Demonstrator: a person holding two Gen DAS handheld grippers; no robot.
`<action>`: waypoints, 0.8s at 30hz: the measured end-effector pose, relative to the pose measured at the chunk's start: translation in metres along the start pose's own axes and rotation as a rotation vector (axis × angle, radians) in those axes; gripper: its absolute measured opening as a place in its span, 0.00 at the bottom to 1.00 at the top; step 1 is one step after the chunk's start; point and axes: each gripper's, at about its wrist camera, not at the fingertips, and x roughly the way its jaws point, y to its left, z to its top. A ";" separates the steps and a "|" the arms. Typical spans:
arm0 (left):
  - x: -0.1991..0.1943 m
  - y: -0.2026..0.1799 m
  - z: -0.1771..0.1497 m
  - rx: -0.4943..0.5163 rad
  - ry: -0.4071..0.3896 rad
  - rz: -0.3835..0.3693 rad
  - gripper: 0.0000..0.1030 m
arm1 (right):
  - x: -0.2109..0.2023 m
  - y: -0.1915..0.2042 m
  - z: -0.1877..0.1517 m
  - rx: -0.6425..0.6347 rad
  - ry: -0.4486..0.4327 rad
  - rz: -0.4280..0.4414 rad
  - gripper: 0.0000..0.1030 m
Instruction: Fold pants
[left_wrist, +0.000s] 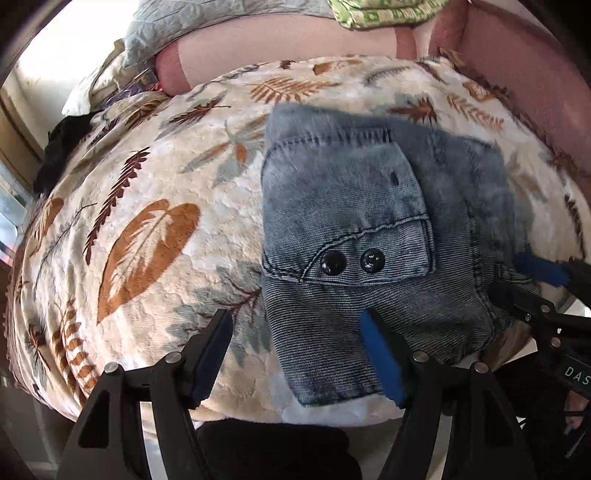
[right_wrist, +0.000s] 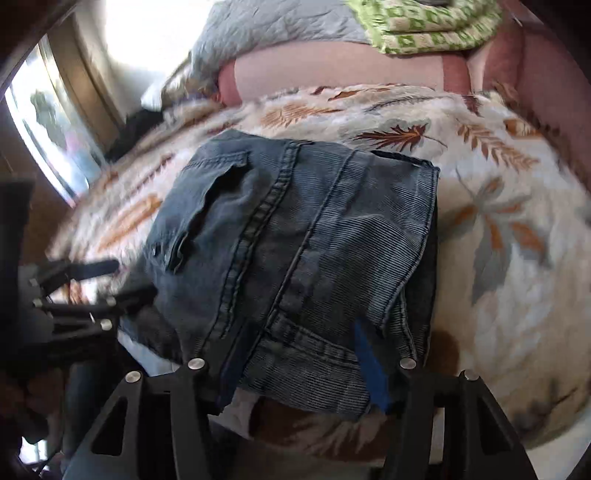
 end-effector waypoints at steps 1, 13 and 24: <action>-0.007 0.002 0.000 -0.003 -0.013 0.005 0.70 | -0.009 0.001 0.003 0.014 -0.011 0.015 0.58; -0.129 0.035 0.011 -0.105 -0.365 0.113 0.75 | -0.133 0.022 0.024 0.008 -0.331 0.035 0.61; -0.166 0.045 0.007 -0.124 -0.455 0.131 0.77 | -0.168 0.052 0.029 -0.058 -0.413 0.054 0.63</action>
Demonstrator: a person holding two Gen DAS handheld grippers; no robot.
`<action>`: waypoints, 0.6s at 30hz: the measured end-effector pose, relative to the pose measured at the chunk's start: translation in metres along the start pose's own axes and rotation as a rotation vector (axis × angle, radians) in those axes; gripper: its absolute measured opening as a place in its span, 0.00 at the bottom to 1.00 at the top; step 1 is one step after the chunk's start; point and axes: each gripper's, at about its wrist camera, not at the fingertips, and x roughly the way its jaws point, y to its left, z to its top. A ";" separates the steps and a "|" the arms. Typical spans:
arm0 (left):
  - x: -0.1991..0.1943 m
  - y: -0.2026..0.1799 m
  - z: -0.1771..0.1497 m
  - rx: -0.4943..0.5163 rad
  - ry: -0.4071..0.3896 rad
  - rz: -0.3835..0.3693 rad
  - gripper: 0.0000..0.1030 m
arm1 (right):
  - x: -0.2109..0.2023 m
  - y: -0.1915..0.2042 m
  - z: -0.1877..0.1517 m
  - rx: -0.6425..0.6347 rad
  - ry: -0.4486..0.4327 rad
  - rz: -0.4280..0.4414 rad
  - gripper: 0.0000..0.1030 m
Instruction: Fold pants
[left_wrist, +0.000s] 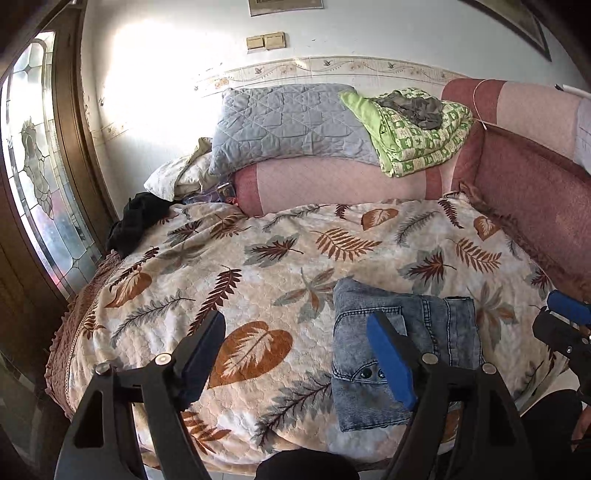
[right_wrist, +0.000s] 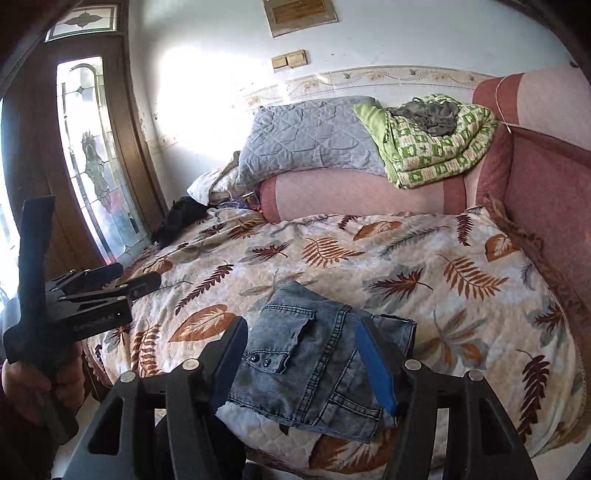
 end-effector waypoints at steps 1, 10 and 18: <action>-0.001 -0.001 0.000 0.002 0.001 0.003 0.77 | -0.002 0.000 -0.001 -0.001 -0.002 0.001 0.63; 0.006 0.002 -0.003 0.000 0.025 0.038 0.78 | -0.003 -0.011 -0.002 0.016 -0.003 -0.026 0.65; 0.010 0.004 -0.005 -0.002 0.042 0.046 0.78 | -0.001 -0.025 -0.008 0.029 0.015 -0.071 0.65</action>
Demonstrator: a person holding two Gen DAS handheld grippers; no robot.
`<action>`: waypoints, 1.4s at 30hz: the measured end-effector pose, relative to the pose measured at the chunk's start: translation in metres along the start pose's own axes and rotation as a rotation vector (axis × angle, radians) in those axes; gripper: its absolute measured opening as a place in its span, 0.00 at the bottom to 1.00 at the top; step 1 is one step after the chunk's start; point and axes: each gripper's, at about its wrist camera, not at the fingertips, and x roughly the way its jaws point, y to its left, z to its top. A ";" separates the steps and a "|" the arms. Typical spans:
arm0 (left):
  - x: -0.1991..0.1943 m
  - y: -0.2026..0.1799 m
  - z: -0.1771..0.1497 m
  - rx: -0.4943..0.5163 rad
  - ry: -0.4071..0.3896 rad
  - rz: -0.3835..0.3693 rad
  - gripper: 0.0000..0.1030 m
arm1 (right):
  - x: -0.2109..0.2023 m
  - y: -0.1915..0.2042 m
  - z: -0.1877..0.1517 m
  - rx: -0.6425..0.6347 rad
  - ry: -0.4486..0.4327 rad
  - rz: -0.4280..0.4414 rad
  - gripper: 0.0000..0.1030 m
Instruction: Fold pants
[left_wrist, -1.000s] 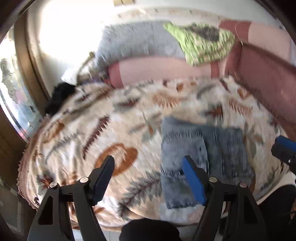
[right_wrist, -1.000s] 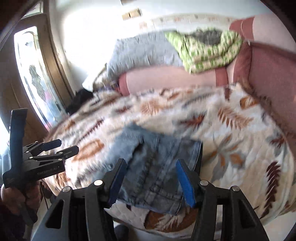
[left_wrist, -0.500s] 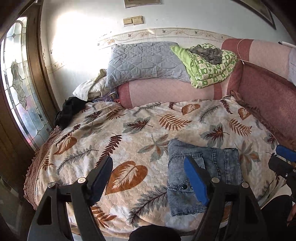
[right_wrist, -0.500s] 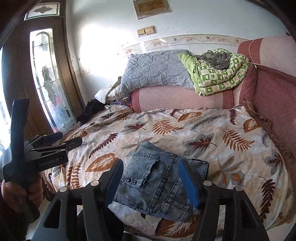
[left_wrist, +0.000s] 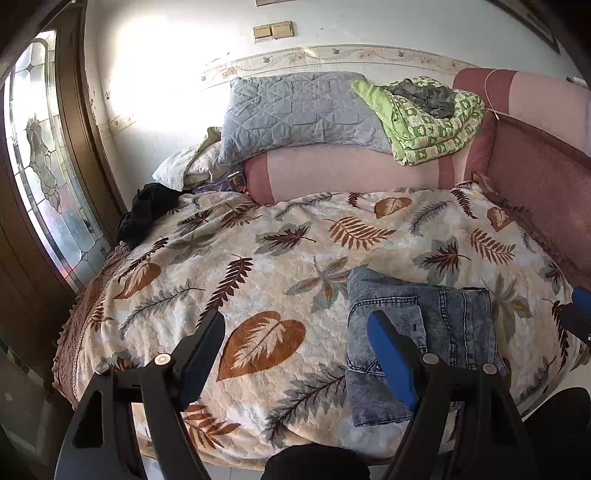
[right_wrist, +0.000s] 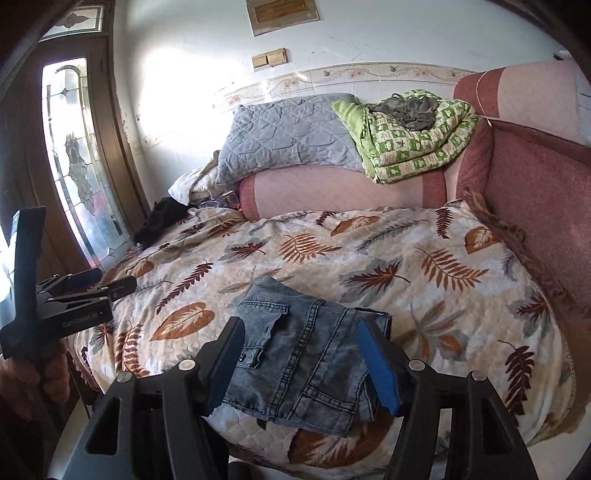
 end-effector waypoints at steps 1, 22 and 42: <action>0.000 0.000 0.000 0.001 0.001 -0.001 0.78 | 0.001 -0.001 -0.001 0.003 0.004 0.001 0.66; 0.009 -0.004 -0.004 0.013 0.027 -0.004 0.78 | 0.016 -0.004 -0.011 0.015 0.056 0.006 0.66; 0.022 -0.005 -0.009 0.015 0.063 -0.002 0.78 | 0.033 -0.005 -0.020 0.031 0.113 -0.007 0.66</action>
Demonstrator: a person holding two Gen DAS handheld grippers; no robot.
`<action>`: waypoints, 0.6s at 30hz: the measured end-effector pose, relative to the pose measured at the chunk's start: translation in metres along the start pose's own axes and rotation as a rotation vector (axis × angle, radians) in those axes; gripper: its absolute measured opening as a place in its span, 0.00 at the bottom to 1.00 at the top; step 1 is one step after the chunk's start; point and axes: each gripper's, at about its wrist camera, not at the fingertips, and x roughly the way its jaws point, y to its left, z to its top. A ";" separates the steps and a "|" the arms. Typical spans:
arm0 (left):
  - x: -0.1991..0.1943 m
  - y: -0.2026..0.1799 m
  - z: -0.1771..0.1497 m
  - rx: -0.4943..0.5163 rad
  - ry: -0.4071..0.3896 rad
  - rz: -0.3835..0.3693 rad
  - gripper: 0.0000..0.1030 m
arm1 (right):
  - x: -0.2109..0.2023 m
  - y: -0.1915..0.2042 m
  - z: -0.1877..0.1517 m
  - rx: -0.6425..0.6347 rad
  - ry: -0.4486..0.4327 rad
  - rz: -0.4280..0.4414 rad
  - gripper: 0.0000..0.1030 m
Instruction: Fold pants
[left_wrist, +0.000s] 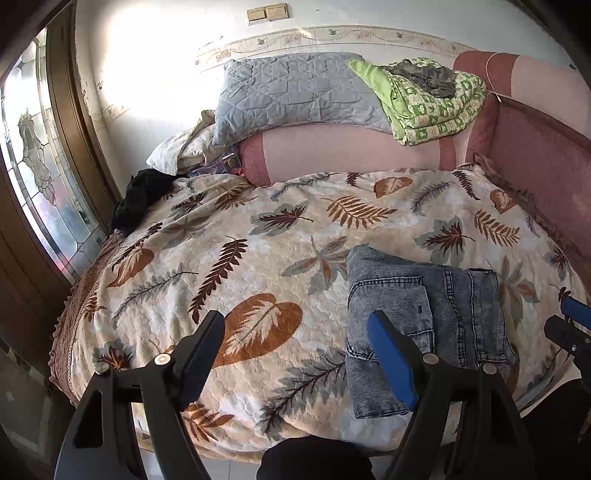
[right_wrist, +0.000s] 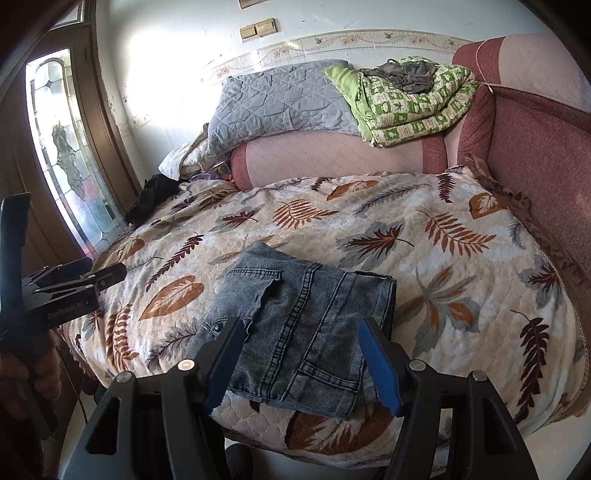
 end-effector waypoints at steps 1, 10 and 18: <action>0.001 0.000 0.000 0.000 0.000 0.000 0.78 | 0.002 0.000 -0.001 0.001 0.005 0.002 0.66; 0.007 0.003 -0.002 -0.007 0.013 0.002 0.78 | 0.010 0.004 0.000 -0.007 0.020 0.014 0.66; 0.008 0.007 -0.003 -0.014 0.019 0.005 0.78 | 0.015 0.011 -0.001 -0.023 0.033 0.021 0.66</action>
